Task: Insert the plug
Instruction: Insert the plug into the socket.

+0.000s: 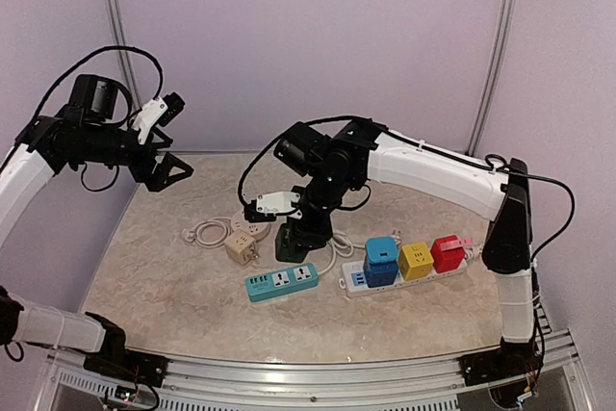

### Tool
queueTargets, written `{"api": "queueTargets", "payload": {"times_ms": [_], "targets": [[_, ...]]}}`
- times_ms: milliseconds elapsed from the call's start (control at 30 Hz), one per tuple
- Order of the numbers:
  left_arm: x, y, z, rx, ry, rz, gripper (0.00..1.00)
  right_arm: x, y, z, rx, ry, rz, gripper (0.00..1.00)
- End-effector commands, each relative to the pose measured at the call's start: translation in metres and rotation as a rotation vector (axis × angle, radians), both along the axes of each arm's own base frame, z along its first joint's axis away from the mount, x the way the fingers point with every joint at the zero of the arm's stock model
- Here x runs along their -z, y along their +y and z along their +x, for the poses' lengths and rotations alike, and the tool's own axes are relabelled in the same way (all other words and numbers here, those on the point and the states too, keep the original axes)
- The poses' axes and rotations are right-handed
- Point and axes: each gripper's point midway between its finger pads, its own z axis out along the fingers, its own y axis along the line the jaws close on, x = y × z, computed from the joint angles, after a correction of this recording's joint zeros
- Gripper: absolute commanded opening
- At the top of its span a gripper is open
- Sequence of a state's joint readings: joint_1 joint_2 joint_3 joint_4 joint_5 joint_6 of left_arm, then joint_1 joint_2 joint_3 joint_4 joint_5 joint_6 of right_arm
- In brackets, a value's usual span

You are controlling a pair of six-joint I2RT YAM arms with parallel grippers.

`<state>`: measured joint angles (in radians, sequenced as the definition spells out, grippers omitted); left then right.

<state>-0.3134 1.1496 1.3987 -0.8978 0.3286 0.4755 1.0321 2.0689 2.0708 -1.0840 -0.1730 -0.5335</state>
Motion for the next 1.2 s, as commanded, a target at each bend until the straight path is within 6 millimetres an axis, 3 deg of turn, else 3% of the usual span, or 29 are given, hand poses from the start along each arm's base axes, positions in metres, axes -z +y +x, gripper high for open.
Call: {"api": "queueTargets", "payload": {"times_ms": [0,333,667,1167], "targets": [[0.013,0.002,0.02,-0.04,0.022,0.021,0.99,0.029,-0.026,-0.01,-0.114,0.011,-0.208,0.0],[0.039,-0.011,0.036,-0.001,0.129,0.045,0.99,0.058,-0.023,-0.016,-0.239,0.046,-0.269,0.0],[0.05,-0.014,0.041,0.009,0.169,0.069,0.99,0.082,-0.017,-0.003,-0.254,0.026,-0.326,0.0],[0.053,-0.021,0.04,0.031,0.176,0.083,0.99,0.082,-0.031,0.0,-0.222,0.05,-0.369,0.0]]}}
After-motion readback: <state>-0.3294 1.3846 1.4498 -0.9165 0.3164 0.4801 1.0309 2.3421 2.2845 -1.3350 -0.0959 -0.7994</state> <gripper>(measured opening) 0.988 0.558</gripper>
